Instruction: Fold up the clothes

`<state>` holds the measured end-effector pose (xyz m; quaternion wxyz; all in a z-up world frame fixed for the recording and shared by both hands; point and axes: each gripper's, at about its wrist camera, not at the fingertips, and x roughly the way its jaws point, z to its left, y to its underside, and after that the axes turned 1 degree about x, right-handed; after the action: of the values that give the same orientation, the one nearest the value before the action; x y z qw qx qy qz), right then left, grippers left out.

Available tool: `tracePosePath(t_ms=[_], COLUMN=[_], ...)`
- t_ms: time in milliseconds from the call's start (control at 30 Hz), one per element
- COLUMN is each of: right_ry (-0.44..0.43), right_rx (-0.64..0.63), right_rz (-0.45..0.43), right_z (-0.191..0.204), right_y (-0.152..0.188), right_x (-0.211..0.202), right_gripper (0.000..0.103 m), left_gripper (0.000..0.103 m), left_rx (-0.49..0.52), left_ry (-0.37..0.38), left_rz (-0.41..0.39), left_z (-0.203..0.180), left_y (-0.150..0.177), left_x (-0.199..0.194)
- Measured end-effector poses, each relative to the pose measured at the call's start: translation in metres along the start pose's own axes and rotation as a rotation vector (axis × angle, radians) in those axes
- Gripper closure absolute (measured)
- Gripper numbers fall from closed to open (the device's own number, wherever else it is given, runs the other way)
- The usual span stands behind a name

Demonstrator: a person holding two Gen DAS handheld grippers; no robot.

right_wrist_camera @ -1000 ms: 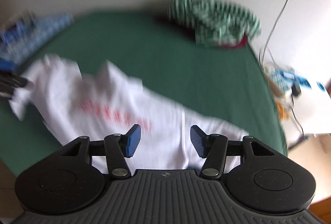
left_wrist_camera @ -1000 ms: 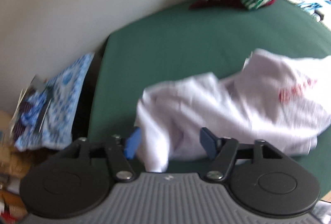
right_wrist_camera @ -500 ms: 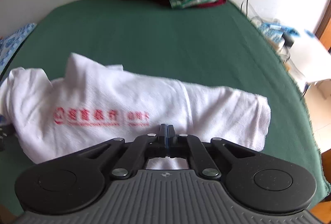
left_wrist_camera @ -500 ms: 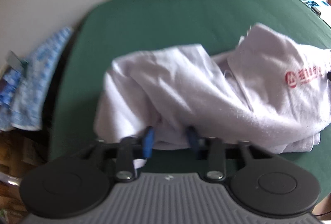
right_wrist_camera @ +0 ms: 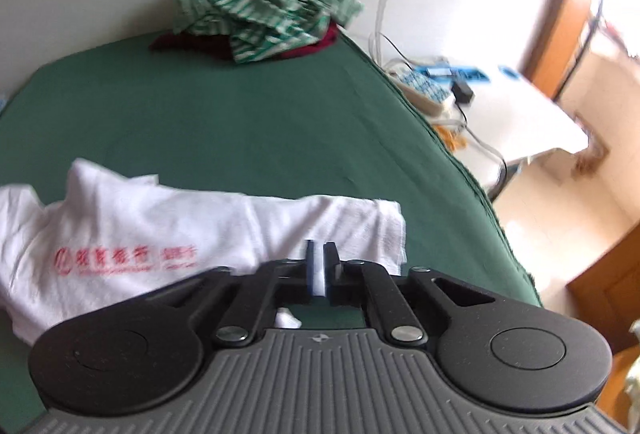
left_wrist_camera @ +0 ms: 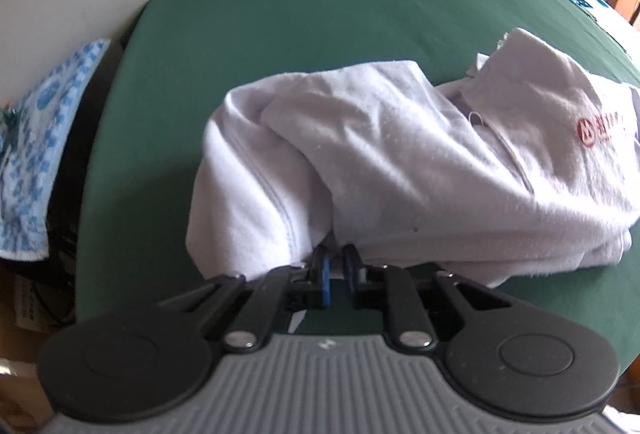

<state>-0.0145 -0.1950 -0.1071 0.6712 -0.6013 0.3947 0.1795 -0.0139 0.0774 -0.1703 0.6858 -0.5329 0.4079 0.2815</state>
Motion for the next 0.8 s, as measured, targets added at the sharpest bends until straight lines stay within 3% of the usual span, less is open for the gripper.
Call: tracePosePath(t_ms=[33,100,200,333,367,433,467,500,633,800], right_ry=[-0.001,0.002,0.071,0.071,0.058,0.016,-0.014,-0.052,-0.224,-0.427], right_rx=[0.018,0.046,0.053,0.078,0.085,0.104,0.120,0.141,0.178,0.047], right_rz=[0.006,0.011,0.000,0.076,0.091,0.115,0.122,0.123,0.056,-0.051], right_z=[-0.007,-0.019,-0.032,-0.043,-0.043,-0.046,-0.048,-0.051,-0.055,-0.039], right_y=[-0.003,-0.009,-0.015,-0.018,-0.017,-0.015,-0.016,-0.018,-0.042,-0.074], right_x=[0.008,0.023,0.047,0.081,0.086,0.092,0.092,0.089,0.053,-0.029], right_gripper=[0.072,0.035,0.031,0.030,0.031,0.051,0.084,0.095,0.095,0.095], left_gripper=[0.083,0.076,0.052,0.048,0.047,0.042,0.040,0.036,0.033,0.029], left_rx=[0.006,-0.020,-0.027,0.012,0.013,0.019,0.022,0.033,0.082,0.155], left_ry=[-0.002,0.010,0.000,-0.038,-0.030,-0.023,-0.020,-0.023,-0.017,-0.002], left_rz=[-0.010,-0.040,-0.085,-0.135,-0.140,-0.144,-0.146,-0.150,-0.178,-0.239], left_z=[0.000,0.001,-0.005,-0.020,-0.022,-0.032,-0.038,-0.044,-0.060,-0.093], left_y=[0.000,-0.001,0.000,0.001,0.000,0.000,0.000,0.001,0.001,0.000], left_x=[-0.003,-0.015,-0.033,-0.053,-0.055,-0.057,-0.057,-0.058,-0.062,-0.076])
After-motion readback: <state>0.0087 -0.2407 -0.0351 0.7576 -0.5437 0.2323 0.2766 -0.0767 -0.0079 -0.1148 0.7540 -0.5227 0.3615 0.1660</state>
